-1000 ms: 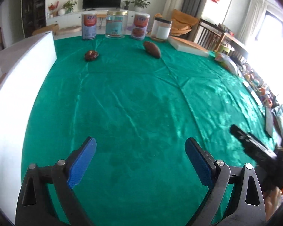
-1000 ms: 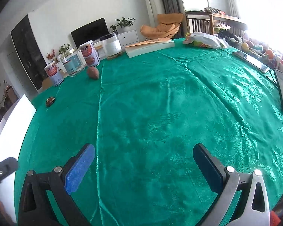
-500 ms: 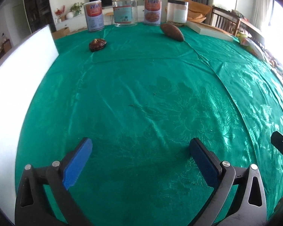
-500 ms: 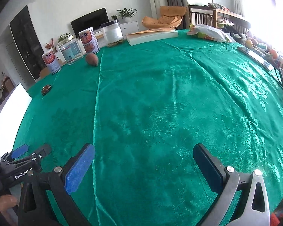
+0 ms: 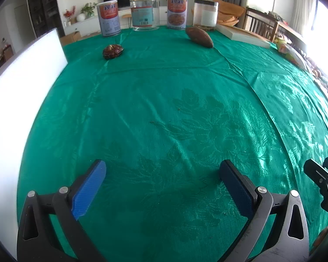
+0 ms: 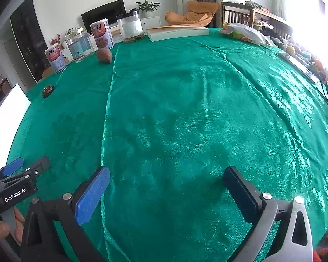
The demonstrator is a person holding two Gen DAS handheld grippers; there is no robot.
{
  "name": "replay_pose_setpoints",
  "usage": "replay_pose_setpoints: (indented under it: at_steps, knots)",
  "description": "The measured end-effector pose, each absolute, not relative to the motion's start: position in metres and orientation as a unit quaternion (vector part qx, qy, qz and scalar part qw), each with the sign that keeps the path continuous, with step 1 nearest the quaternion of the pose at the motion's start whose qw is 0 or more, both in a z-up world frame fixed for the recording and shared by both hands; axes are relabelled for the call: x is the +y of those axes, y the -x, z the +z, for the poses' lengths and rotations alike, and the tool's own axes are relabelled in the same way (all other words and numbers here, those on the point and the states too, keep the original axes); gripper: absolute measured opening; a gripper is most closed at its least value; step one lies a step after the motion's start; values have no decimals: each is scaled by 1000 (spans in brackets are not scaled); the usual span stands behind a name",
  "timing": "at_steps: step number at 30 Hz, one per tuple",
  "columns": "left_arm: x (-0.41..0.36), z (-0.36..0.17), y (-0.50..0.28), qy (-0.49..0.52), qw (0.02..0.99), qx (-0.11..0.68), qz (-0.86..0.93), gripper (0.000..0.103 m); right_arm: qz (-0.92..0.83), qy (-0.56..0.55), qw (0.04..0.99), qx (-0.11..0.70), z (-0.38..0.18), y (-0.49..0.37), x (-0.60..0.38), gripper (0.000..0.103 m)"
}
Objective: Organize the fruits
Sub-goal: 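Move the left tool to the dark brown mushroom and close around it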
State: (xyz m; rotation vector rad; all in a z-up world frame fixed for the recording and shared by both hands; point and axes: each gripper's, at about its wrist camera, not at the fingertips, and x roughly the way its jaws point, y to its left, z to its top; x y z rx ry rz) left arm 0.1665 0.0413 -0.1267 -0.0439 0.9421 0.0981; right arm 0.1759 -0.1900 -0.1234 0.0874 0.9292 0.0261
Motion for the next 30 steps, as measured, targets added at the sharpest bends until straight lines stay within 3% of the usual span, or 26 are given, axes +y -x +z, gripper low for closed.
replay_pose_setpoints:
  at_steps: [16, 23, 30]
  knots:
    - [50, -121, -177, 44, 878, 477, 19, 102, 6, -20, 890, 456, -125, -178, -184, 103]
    - [132, -86, -266, 182, 890, 408, 90, 101, 2, -6, 887, 461, -126, -179, -180, 103]
    - [163, -119, -355, 105, 879, 447, 125, 96, 8, 0, 887, 462, -127, -181, -179, 103]
